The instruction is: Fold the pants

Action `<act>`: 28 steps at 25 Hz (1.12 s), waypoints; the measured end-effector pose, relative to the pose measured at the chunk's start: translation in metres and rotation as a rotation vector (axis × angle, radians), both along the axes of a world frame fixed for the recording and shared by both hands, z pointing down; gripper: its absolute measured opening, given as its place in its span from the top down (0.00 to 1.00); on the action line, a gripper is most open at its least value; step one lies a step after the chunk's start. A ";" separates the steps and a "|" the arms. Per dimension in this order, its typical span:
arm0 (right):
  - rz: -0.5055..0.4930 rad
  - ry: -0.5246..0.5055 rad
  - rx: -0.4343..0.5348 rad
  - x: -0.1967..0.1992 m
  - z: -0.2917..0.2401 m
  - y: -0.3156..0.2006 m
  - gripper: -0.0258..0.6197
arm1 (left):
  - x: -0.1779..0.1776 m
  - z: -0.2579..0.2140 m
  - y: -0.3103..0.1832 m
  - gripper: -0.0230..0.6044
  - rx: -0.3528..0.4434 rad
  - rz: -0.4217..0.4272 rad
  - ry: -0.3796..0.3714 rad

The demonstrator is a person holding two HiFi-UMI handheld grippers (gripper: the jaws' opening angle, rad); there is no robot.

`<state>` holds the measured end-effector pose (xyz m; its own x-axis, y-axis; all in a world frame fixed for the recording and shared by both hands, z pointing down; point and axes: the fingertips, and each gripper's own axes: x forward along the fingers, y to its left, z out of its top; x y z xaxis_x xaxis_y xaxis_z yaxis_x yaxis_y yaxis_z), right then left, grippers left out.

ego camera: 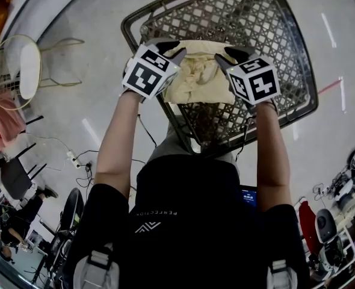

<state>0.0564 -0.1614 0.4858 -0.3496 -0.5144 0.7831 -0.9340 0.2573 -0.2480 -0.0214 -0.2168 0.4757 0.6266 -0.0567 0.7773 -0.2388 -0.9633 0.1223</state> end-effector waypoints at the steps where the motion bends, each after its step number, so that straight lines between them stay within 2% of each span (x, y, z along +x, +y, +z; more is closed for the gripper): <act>1: -0.011 -0.004 -0.006 -0.001 -0.001 0.003 0.75 | -0.002 0.000 0.005 0.84 -0.005 0.021 -0.012; 7: -0.098 -0.006 -0.064 -0.010 0.003 0.030 0.80 | -0.015 0.009 0.050 0.86 -0.063 0.182 -0.057; 12: -0.150 -0.030 -0.105 -0.023 0.005 0.054 0.81 | -0.019 0.009 0.079 0.79 -0.115 0.253 -0.055; 21: -0.252 -0.089 -0.179 -0.058 0.022 0.073 0.84 | -0.030 0.007 0.098 0.75 -0.147 0.294 -0.065; 28: -0.191 -0.126 -0.106 -0.070 0.021 0.043 0.84 | -0.038 0.001 0.099 0.79 -0.142 0.266 -0.061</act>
<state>-0.0135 -0.1180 0.5066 -0.5310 -0.3469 0.7731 -0.8307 0.3929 -0.3943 -0.0592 -0.1183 0.4768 0.5571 0.2149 0.8021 0.0088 -0.9674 0.2531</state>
